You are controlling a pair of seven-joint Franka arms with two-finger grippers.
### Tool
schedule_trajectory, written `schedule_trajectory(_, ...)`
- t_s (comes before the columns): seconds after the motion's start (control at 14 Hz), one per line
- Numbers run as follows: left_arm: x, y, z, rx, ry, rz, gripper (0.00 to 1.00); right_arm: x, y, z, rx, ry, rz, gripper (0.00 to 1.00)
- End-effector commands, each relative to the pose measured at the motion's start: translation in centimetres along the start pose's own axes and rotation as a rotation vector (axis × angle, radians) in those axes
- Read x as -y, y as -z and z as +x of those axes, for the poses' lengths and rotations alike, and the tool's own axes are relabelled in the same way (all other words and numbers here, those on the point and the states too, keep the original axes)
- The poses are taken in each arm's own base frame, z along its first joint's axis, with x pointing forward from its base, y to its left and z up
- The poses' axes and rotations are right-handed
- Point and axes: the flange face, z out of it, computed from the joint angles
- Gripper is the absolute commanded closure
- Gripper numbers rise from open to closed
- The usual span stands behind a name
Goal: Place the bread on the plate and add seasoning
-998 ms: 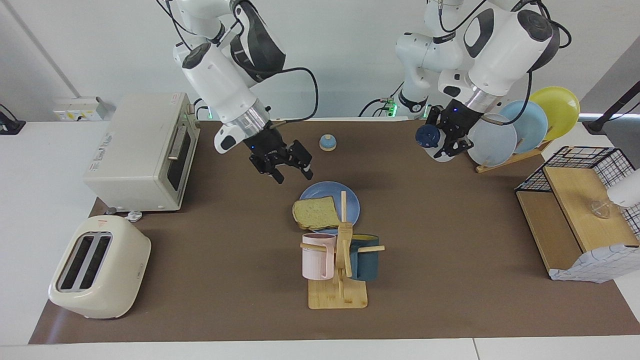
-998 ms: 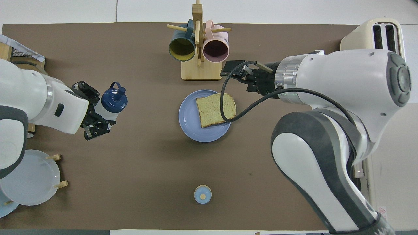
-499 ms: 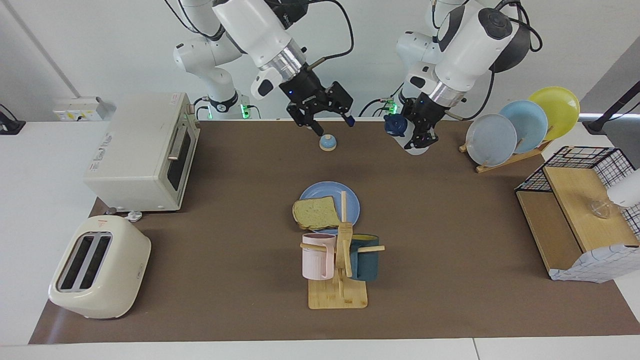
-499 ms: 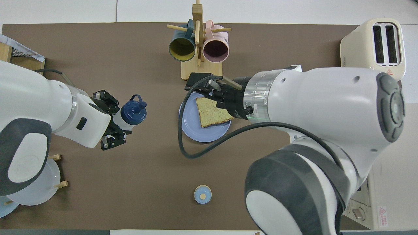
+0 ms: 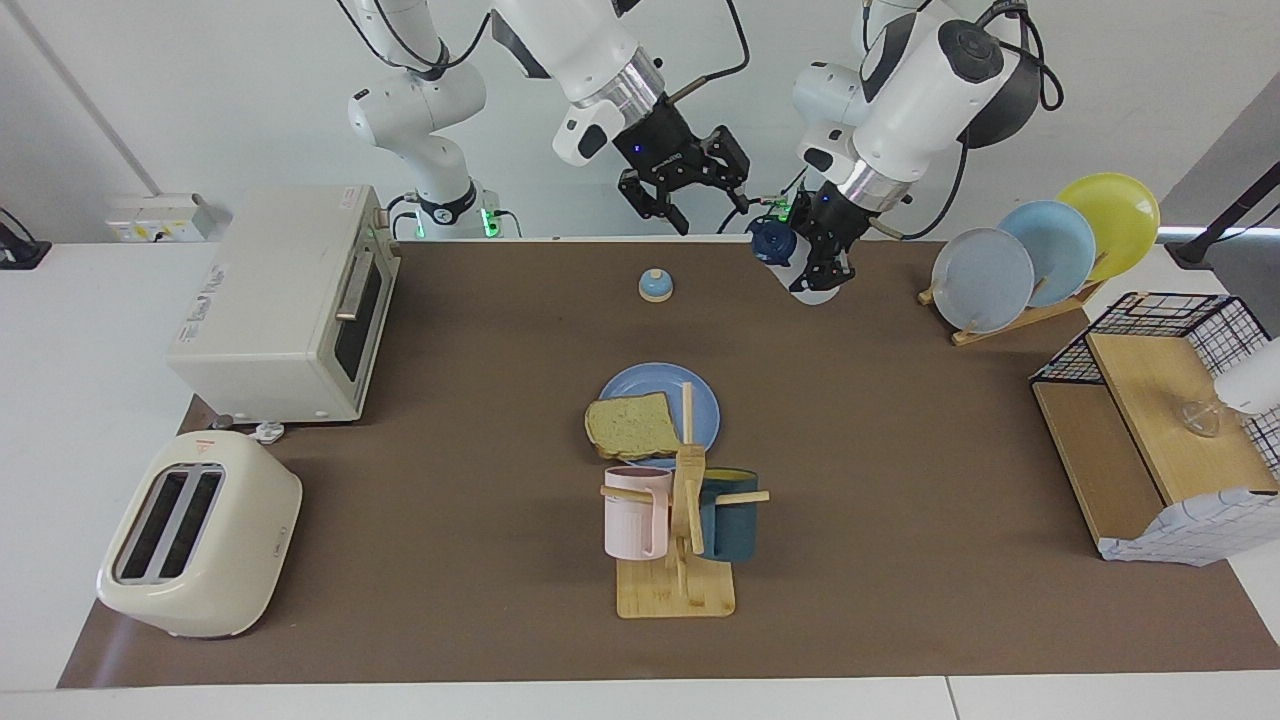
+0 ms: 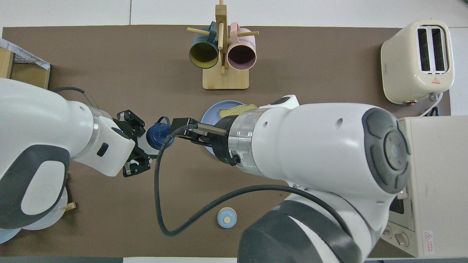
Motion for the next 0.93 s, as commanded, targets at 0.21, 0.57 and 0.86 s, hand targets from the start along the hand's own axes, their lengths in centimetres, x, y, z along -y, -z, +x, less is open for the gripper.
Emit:
schedule_trajectory(0.21,-1.4,-0.2,0.2,-0.04,-0.004,-0.018,1.0,1.4,2.1,0.6,-0.033,0.004,0.018,0.34)
schedule_trajectory(0.57,-1.9,-0.3,0.1,-0.046,0.049,-0.04,1.0,1.1,-1.1,2.4,-0.087,0.029,0.005,0.42)
schedule_trajectory(0.86,-2.2,-0.4,0.4,-0.045,0.046,-0.042,1.0,3.3,-1.6,2.1,-0.084,0.012,0.032,0.45)
